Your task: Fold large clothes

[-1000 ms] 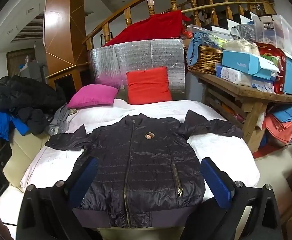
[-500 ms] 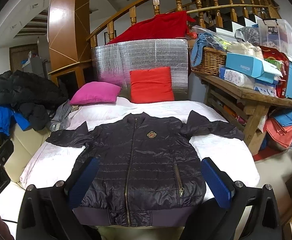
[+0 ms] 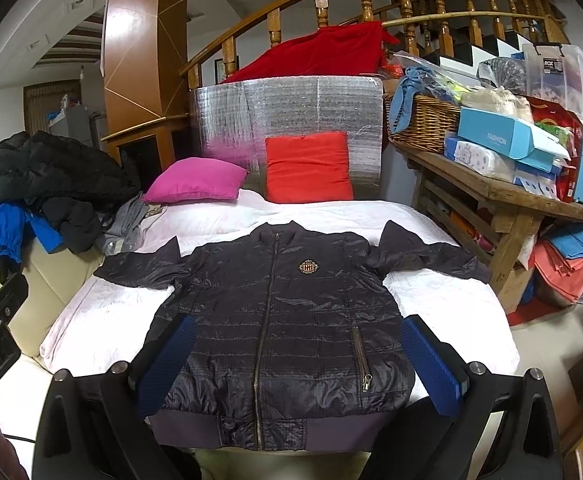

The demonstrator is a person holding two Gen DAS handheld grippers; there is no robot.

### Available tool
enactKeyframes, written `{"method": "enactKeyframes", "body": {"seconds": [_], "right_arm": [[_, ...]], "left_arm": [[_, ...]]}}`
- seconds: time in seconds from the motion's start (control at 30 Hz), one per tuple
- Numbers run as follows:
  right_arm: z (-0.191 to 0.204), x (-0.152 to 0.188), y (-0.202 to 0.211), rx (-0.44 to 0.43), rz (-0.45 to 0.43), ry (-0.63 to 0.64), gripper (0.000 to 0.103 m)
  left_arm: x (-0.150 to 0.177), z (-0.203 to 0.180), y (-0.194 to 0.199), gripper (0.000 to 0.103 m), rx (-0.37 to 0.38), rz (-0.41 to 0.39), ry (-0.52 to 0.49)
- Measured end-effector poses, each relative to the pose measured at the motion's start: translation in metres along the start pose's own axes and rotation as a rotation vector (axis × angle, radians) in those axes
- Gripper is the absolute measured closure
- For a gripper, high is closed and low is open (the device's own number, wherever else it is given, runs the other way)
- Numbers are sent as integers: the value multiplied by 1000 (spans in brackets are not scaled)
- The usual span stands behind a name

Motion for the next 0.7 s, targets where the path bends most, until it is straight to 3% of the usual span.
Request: {"method": "enactKeyframes", "body": {"seconds": [0.7], "right_arm": [[-3,0,-2,1,8,-10,0]], "left_arm": [[3,-8,1,0,9,5,-16]]}}
Point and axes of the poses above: each gripper's, at about its wrist camera, not at the fingertips, and y roughly against the way its jaws point, z to its left, x to its underside, the point moved 7 cm from there along -y, roughly the way its jaws point, and after that the axes turned 9 degrees about -z, right-handed, at the moved point
